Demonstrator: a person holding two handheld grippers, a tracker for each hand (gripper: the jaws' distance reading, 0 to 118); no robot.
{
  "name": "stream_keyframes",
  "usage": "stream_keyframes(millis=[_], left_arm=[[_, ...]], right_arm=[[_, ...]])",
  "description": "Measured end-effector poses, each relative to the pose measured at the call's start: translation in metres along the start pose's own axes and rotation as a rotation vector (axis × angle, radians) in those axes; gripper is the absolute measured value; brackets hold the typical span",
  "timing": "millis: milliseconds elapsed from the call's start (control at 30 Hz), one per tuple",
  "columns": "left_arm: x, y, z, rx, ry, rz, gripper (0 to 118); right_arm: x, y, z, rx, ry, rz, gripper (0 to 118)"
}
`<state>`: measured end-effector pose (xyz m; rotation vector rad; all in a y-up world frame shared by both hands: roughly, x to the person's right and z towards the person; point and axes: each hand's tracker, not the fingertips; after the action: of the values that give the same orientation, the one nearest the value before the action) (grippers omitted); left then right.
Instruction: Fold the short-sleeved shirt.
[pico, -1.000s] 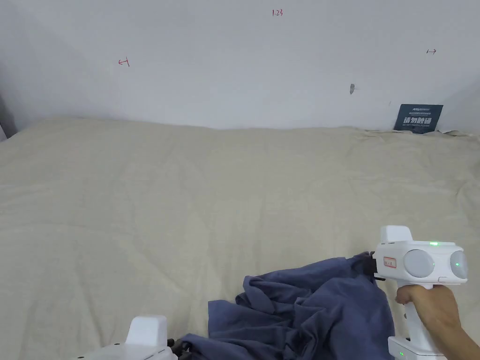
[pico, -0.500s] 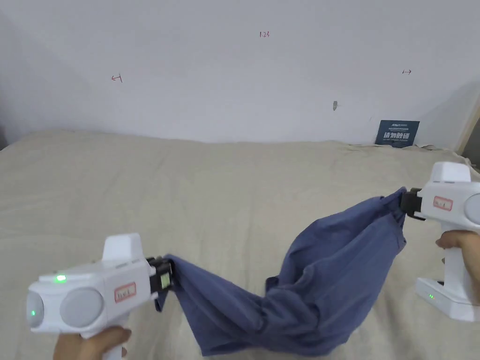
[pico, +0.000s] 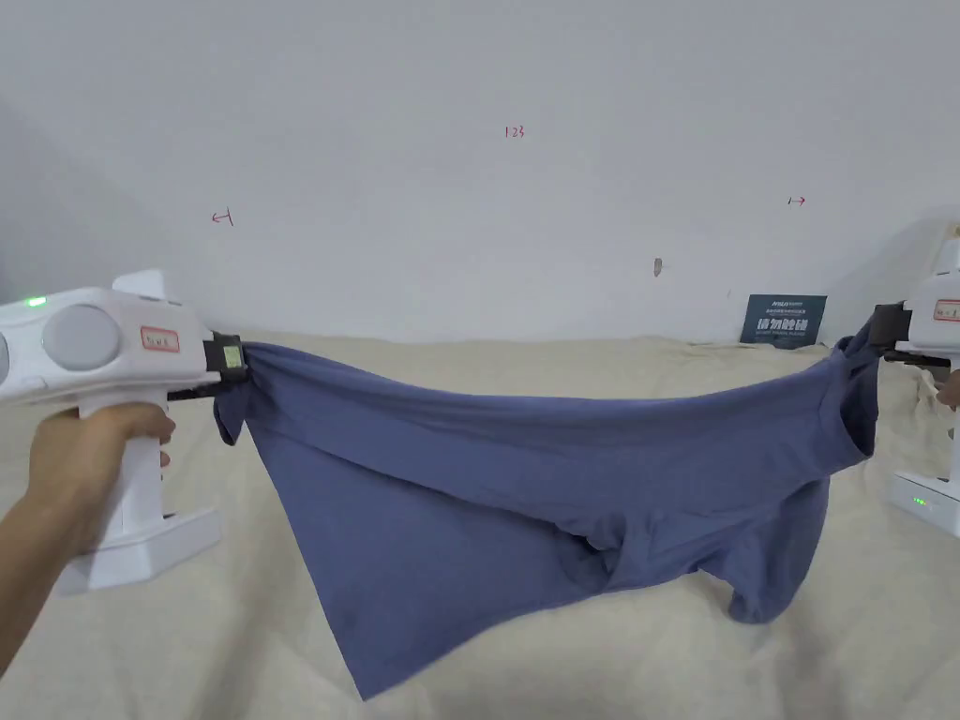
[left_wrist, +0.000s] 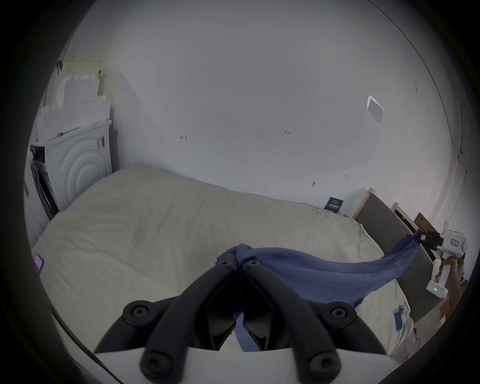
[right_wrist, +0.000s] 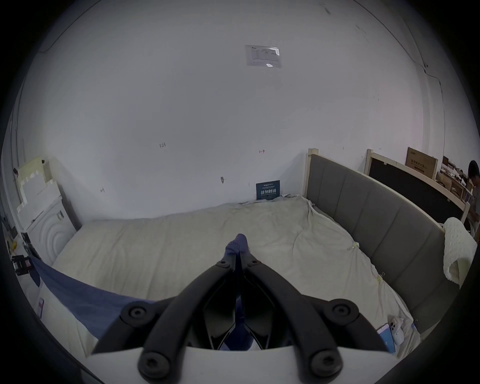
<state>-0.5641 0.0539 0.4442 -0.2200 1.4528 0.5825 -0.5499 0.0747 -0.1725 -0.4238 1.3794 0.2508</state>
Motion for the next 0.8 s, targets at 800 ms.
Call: stream_keyframes(millis=[800], left_arm=[[-0.03,-0.115,-0.025,-0.125,0.035,-0.046,1]], right_arm=[[-0.005,-0.127,-0.042,-0.173,0.042,-0.066,1]])
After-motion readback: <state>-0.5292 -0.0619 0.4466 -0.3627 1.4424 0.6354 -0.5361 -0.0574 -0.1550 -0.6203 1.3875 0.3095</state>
